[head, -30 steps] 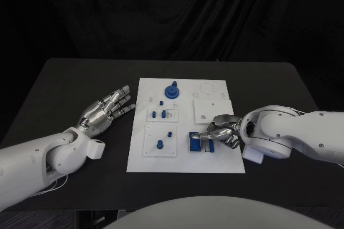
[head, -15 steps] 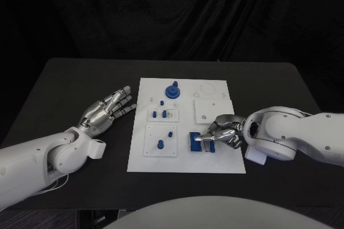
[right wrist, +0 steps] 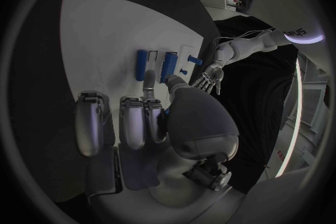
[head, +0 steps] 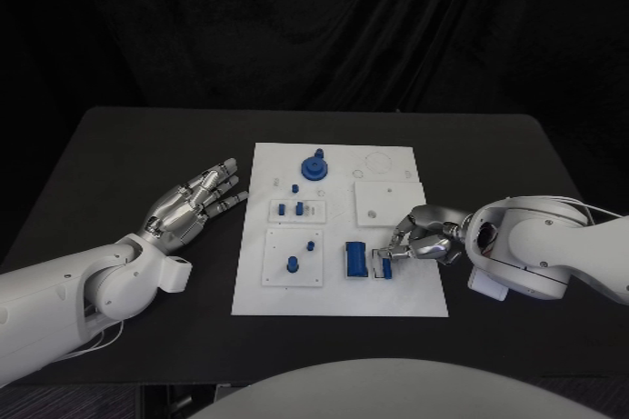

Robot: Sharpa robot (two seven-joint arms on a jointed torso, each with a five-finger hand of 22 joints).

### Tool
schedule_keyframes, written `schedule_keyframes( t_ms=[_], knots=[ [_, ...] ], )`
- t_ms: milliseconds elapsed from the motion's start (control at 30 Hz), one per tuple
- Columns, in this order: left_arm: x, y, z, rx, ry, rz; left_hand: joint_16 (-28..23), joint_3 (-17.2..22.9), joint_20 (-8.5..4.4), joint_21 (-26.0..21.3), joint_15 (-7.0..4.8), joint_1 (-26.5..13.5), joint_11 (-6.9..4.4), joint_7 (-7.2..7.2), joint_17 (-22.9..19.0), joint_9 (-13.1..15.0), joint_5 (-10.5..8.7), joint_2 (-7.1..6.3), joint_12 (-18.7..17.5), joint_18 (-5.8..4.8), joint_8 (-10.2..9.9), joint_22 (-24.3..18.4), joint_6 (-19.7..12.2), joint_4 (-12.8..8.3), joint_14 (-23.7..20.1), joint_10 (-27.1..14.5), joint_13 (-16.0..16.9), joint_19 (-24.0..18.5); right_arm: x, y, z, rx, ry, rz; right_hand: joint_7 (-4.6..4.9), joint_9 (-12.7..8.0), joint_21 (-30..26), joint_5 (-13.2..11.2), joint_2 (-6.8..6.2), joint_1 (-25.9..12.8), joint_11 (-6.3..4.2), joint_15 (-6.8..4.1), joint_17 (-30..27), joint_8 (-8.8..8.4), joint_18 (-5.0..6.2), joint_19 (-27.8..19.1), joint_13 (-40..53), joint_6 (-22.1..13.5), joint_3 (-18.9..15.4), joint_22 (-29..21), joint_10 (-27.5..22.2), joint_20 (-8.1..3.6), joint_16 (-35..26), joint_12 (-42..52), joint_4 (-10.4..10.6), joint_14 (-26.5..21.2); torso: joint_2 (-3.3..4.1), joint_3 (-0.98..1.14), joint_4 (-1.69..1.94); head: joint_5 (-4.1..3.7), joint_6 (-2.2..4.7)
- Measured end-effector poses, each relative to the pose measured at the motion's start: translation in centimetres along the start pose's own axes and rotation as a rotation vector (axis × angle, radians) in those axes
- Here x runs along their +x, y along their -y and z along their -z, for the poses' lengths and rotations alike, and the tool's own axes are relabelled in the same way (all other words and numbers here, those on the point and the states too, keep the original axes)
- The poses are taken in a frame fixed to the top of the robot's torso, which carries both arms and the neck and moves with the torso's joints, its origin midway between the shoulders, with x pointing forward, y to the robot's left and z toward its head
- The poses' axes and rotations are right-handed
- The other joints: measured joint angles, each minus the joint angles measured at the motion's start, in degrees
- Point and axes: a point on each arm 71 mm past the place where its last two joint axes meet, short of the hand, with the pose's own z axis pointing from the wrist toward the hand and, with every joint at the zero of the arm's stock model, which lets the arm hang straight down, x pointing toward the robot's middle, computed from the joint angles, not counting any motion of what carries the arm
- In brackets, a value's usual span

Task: Assemble the parts on the task board

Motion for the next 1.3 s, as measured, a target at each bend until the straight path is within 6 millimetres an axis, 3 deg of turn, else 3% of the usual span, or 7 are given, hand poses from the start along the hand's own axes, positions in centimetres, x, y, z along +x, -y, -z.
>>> schedule_keyframes(
  t_ms=[333,433,733,833,1000,1200,1300],
  knots=[
    [0.1,-0.1,-0.1,-0.001,-0.001,0.001,0.0,0.0,0.21,0.0,0.00,0.0,0.00,0.00,0.0,0.0,0.00,0.00,0.0,0.00,0.0,0.1,0.0,0.0,0.0,0.0,0.0,0.2,-0.4,1.2,0.4,0.026,0.041,0.057,0.00,-0.2,0.3,0.7,0.09,0.5,0.00,0.00,0.0,-0.02,0.00,0.0,0.0,0.0,0.4,0.0,0.0,0.00,0.0,0.0,0.4,0.0,-0.03,-0.04,-0.01,-0.30,0.00],
    [0.1,-0.1,-0.1,-0.001,-0.002,0.001,0.0,0.0,0.21,0.0,0.21,0.3,0.00,0.21,0.0,0.0,0.43,-0.29,0.0,0.00,0.0,0.1,0.2,0.0,0.2,0.0,0.0,0.2,-0.3,1.6,0.3,0.040,0.039,0.065,0.00,-0.4,0.3,1.8,0.47,0.9,0.00,0.00,0.0,-0.02,0.00,0.0,0.0,0.0,0.9,0.0,0.0,0.00,0.0,0.0,0.2,0.0,-0.03,-0.05,0.00,-0.31,0.00],
    [0.0,-0.1,0.0,-0.002,0.000,0.001,0.0,0.3,0.21,0.0,0.21,0.8,0.00,0.21,0.0,0.0,1.04,-0.31,0.0,0.00,0.0,0.1,0.2,-0.3,0.2,0.0,0.0,0.2,0.5,2.1,-0.1,0.067,0.012,0.073,0.00,-0.5,0.3,2.0,0.47,0.9,-0.19,0.00,0.0,-0.02,0.00,-0.2,0.0,0.0,0.9,0.0,-0.2,-0.19,0.0,0.0,0.2,0.0,0.01,-0.10,0.02,-0.09,0.00],
    [0.0,-0.1,0.0,-0.003,0.000,0.001,0.0,0.3,0.21,0.0,0.21,0.8,0.00,0.21,0.0,0.0,1.06,-0.31,0.0,0.00,0.0,0.1,0.2,-0.3,0.2,0.0,0.0,0.2,0.7,1.9,-0.2,0.067,0.003,0.076,-0.13,-0.6,0.3,0.6,0.47,0.9,-0.19,0.00,0.0,-0.02,0.00,-0.2,0.0,0.1,1.3,0.0,-0.2,-0.19,0.0,0.0,0.5,0.0,0.03,-0.12,0.08,-0.25,0.00],
    [0.0,-0.2,-0.1,-0.003,0.000,0.001,0.0,0.4,0.21,0.0,0.21,0.9,0.00,0.21,0.0,0.0,1.27,-0.18,0.0,0.00,0.0,0.1,0.2,-0.4,0.2,0.0,0.0,0.2,0.9,1.7,-0.4,0.064,-0.005,0.079,-0.07,-0.8,0.3,-3.9,0.55,0.0,-0.19,0.00,0.0,-0.02,0.00,-0.2,0.0,0.6,0.5,0.0,-0.2,-0.19,0.0,0.0,2.5,0.0,0.09,-0.10,0.13,-0.41,0.00],
    [0.0,-0.2,-0.1,-0.004,0.001,0.000,0.0,0.5,0.21,0.0,0.21,1.0,0.00,0.21,0.0,0.0,1.27,-0.06,0.0,0.00,0.0,0.1,0.2,-0.5,0.2,0.0,0.0,0.2,1.0,1.6,-0.6,0.065,-0.009,0.081,0.04,-0.9,0.2,-7.6,0.60,-1.9,-0.19,0.00,0.0,0.49,0.00,-0.2,0.0,0.9,-0.7,0.0,-0.2,-0.19,0.0,0.0,4.7,0.0,0.12,-0.04,0.10,-0.29,0.00],
    [0.0,-0.2,-0.1,-0.004,0.001,0.000,0.0,0.5,0.21,0.0,0.21,1.0,0.00,0.20,0.0,0.0,1.27,-0.06,0.0,0.00,0.0,0.1,0.2,-0.5,0.2,0.0,0.0,0.2,1.0,1.6,-0.7,0.066,-0.010,0.082,-0.16,-0.9,0.3,-7.8,0.60,-1.9,-0.19,0.00,0.0,0.49,0.00,-0.2,0.0,1.1,-0.7,0.0,-0.2,-0.19,0.0,0.0,4.7,0.0,0.13,-0.04,0.06,-0.23,0.00]
  ],
)
